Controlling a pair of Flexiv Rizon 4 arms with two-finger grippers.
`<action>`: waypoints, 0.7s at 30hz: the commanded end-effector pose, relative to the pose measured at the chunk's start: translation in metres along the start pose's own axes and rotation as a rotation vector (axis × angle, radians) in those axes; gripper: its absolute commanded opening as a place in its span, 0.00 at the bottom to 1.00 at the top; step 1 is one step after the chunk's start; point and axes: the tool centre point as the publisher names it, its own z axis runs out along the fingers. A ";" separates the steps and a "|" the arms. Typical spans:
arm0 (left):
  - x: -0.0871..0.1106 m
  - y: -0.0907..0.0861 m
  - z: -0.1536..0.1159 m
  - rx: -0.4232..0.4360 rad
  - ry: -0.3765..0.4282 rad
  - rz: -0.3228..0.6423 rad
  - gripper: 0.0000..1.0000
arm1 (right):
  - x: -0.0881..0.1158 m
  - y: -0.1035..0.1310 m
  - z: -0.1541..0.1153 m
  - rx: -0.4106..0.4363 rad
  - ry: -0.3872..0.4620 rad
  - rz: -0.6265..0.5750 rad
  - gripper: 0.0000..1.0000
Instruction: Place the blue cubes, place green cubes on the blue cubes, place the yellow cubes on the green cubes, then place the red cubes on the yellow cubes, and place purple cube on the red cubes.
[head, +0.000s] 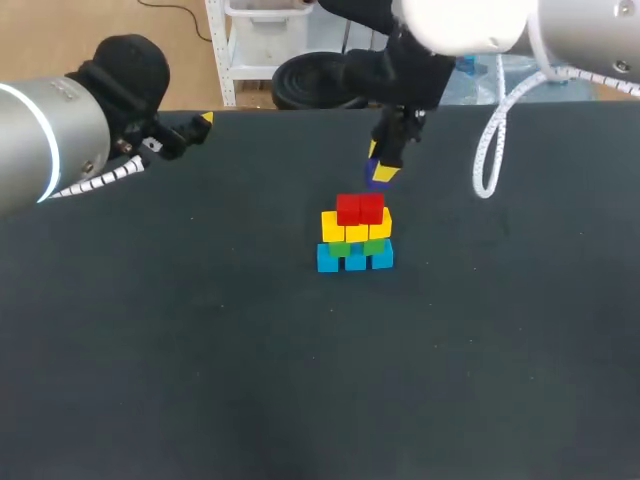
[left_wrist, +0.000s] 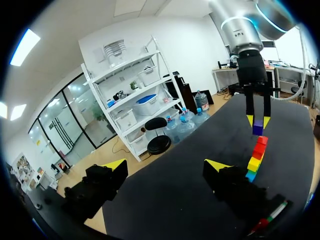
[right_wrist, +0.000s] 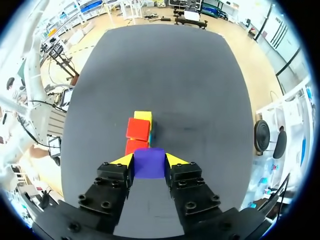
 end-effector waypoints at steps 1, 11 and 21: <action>0.000 0.000 0.001 0.000 -0.001 0.001 1.00 | -0.007 0.000 0.005 -0.003 0.003 0.001 0.00; 0.000 0.000 0.001 0.000 -0.001 0.001 1.00 | -0.013 0.002 0.011 -0.024 0.023 -0.017 0.00; 0.000 0.000 0.001 0.000 -0.001 0.001 1.00 | -0.018 0.004 0.017 -0.044 0.036 -0.031 0.00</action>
